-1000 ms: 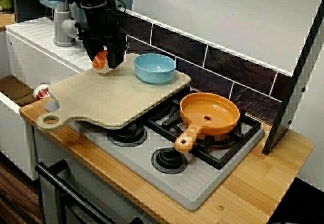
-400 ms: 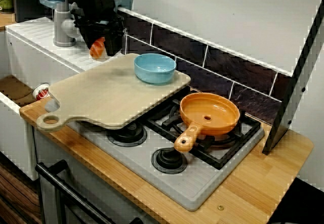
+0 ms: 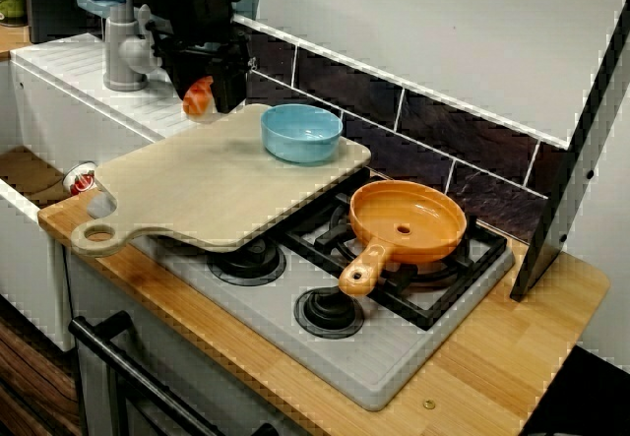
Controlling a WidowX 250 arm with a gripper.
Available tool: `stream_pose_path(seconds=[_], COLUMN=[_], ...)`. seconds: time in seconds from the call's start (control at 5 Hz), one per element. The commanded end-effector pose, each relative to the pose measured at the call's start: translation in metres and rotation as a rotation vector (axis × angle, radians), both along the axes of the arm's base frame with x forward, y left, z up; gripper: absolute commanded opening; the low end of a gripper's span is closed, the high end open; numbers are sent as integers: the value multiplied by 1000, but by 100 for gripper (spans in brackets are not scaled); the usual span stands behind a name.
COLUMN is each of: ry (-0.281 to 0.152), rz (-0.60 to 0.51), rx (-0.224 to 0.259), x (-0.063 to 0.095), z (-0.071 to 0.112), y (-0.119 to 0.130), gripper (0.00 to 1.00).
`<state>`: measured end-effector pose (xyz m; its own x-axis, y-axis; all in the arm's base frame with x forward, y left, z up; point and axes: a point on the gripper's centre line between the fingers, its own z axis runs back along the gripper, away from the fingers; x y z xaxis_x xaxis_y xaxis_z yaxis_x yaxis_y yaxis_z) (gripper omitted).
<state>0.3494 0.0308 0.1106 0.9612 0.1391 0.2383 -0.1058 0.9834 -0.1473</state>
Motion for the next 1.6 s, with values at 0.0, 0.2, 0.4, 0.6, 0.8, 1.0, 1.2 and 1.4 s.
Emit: stream_pose_path(seconds=[0.0,0.2,0.4,0.6,0.8,1.0,1.2,1.4], ry=[-91,-91,-86,-85,-89,-82,-80,-73], rz=[-37,-34,-34,-31,-26,-20,-12,-2], rx=[18,3,8,4,-3,-7,-11,-20], x=[15,22,29,35,38,40,43,45], z=[40,45,43,38,34,32,31,32], y=[-15,-20,-27,-31,-33,-36,-37,-38], gripper=[0,0,0,0,0,0,0,0])
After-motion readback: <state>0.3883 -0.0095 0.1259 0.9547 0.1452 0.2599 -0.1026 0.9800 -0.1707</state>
